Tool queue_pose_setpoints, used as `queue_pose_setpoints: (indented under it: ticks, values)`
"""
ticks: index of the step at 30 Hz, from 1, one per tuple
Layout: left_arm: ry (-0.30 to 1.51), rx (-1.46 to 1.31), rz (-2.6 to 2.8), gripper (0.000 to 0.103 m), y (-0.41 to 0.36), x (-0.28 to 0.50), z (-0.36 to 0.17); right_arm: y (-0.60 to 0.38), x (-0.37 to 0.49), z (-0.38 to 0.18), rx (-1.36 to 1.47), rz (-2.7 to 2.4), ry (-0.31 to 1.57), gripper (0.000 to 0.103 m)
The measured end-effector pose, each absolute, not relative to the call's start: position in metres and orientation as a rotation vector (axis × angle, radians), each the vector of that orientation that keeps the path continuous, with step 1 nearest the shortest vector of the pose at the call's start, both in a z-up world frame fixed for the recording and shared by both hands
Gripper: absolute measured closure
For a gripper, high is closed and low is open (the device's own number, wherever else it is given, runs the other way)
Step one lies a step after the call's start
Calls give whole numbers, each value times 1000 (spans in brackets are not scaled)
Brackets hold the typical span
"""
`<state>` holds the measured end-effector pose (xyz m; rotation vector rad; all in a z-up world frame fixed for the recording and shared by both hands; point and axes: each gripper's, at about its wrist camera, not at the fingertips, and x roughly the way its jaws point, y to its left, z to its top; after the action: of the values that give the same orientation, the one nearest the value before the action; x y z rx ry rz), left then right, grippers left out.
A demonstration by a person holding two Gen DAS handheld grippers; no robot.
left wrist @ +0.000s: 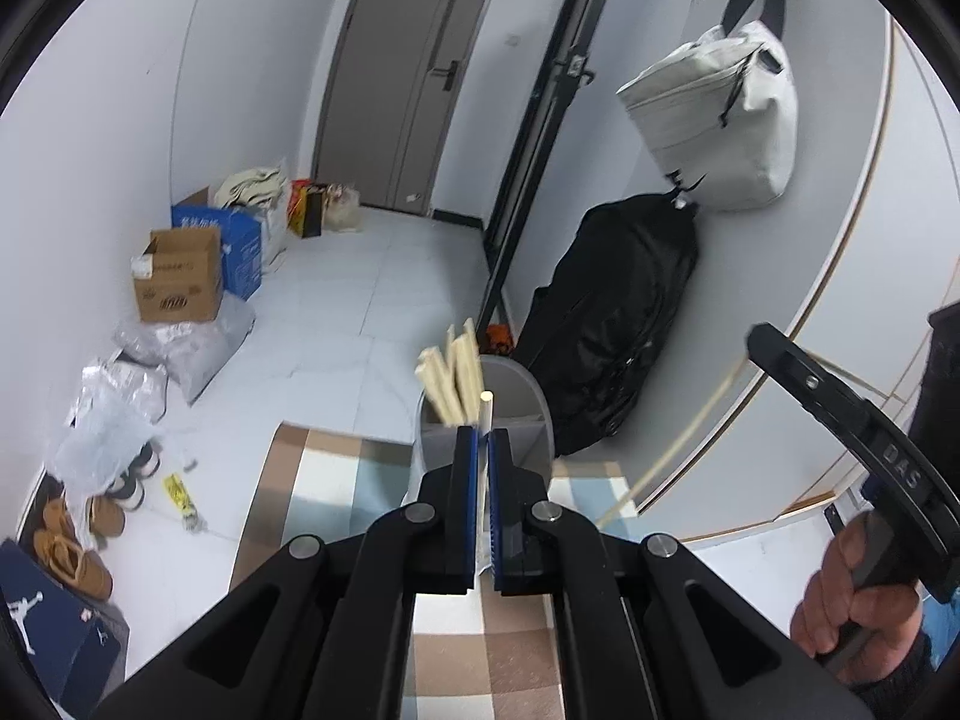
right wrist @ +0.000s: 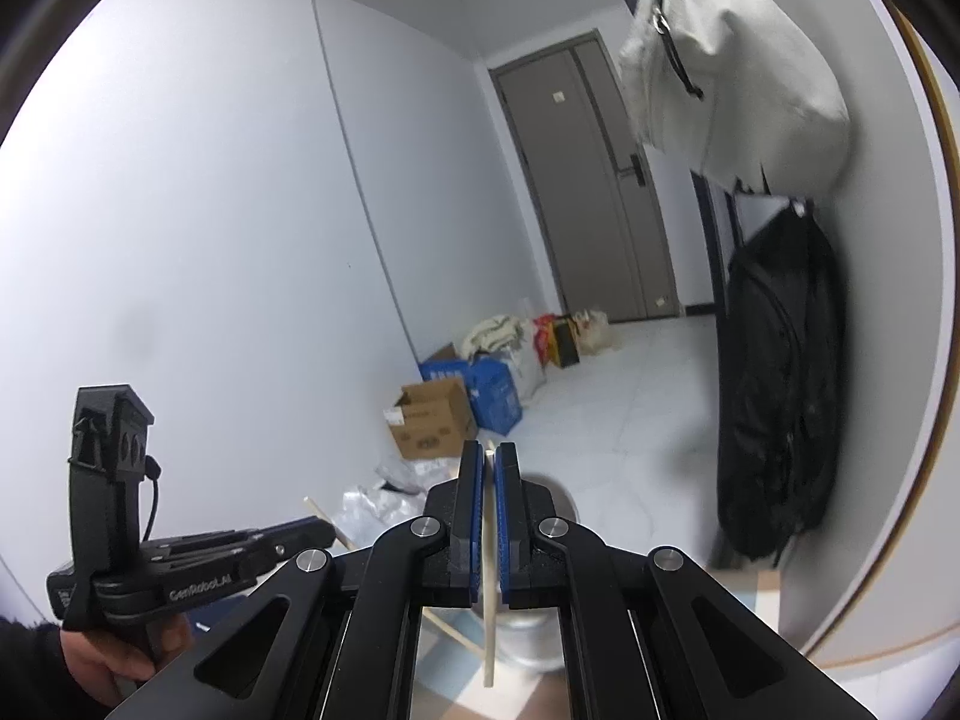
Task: Organize utensils
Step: 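Raise both sticks over the holder and lower them into it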
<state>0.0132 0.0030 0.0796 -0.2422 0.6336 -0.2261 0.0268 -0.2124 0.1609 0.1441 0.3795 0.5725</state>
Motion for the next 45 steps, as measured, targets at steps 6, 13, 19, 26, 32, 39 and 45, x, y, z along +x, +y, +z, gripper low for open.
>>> queue_pose_setpoints:
  ticks: [6, 13, 19, 26, 32, 39, 45]
  values:
    - [581, -240, -265, 103, 1, 21, 112, -205, 45, 191, 109, 573, 334, 100]
    - [525, -206, -290, 103, -6, 40, 142, -190, 79, 216, 52, 564, 298, 100]
    - [514, -154, -297, 103, -13, 65, 147, -176, 108, 215, 6, 549, 305, 100]
    - [588, -138, -304, 103, -9, 93, 117, -170, 137, 191, 4, 542, 345, 100]
    - [638, -137, -325, 103, -9, 109, 98, -164, 156, 172, 9, 541, 379, 100]
    - [672, -134, -371, 103, -12, 118, 90, -155, 163, 154, -15, 576, 405, 100]
    - [681, -133, -417, 103, -10, 122, 77, -155, 163, 137, -22, 605, 433, 100]
